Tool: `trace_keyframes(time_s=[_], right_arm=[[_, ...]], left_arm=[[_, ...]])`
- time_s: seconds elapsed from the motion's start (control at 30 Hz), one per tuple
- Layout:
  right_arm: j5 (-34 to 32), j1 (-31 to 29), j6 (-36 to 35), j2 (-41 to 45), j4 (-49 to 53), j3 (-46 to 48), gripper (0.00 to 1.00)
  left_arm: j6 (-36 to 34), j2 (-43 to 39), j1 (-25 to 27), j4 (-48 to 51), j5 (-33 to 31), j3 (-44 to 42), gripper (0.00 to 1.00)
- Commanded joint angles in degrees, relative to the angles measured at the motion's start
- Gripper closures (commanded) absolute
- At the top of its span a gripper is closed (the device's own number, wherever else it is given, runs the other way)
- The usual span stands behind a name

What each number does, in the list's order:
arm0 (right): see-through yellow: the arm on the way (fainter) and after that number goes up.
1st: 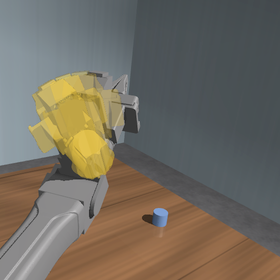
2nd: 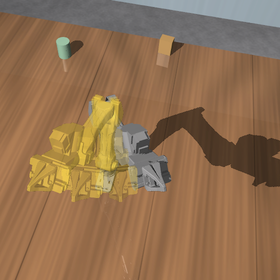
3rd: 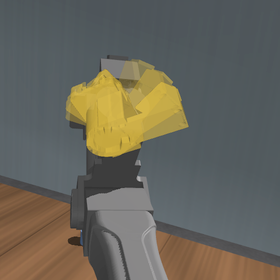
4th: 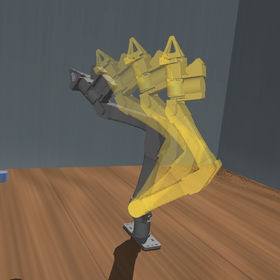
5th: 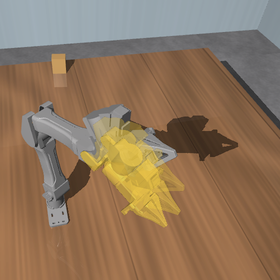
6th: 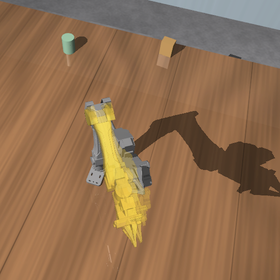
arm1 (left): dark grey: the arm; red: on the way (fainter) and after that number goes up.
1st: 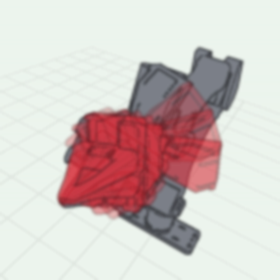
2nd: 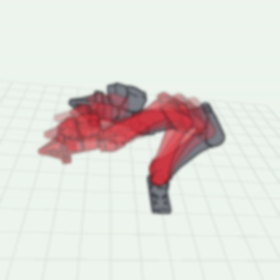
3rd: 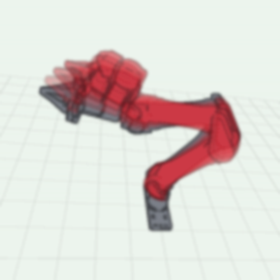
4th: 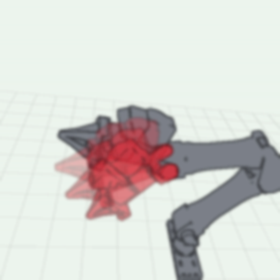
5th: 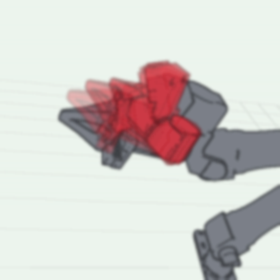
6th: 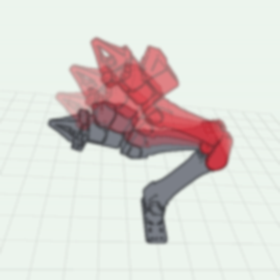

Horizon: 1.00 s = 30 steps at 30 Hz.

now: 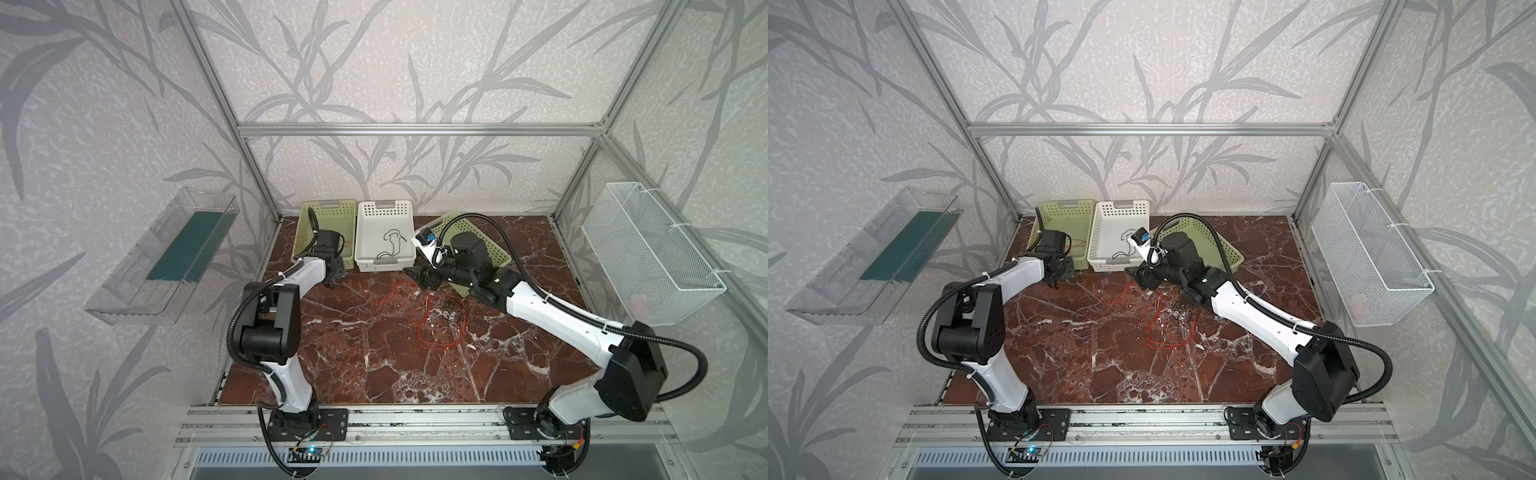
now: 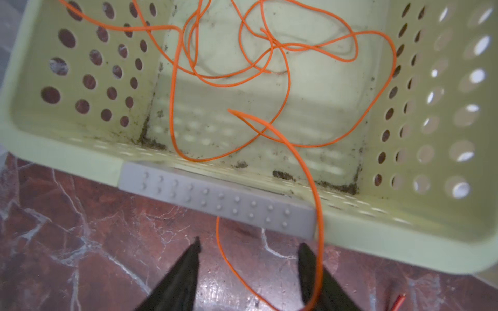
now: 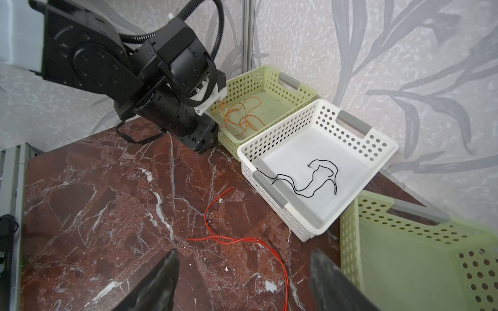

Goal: Untangle the cables
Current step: 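Lower the orange cable into the green basket and open the left gripper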

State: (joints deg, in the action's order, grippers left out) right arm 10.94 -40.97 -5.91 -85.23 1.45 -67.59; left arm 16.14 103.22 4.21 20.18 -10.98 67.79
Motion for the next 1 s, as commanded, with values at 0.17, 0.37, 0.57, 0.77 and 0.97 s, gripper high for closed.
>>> trace_keyframes(time_s=[0.17,0.37,0.57,0.77,0.97], right_arm=[[-1.6,0.6,-0.2,3.0,-1.5,1.7,0.27],[-2.5,1.7,1.1,4.3,-1.6,3.4,0.28],[-1.8,3.7,2.0,4.7,4.0,4.9,0.28],[-3.0,3.9,1.4,5.2,7.7,7.9,0.29],[-4.1,3.9,0.9,6.0,9.3,9.9,0.29]], left_arm=[[3.0,-3.4,0.4,1.4,-1.4,-1.2,0.98],[0.7,-11.0,0.5,1.8,-0.1,-1.1,1.0],[-4.1,-16.6,0.0,-3.3,1.0,2.5,1.0],[-5.9,-6.9,-4.2,-2.9,5.7,14.6,1.0],[-5.4,6.2,-5.9,-0.1,9.4,25.2,1.0]])
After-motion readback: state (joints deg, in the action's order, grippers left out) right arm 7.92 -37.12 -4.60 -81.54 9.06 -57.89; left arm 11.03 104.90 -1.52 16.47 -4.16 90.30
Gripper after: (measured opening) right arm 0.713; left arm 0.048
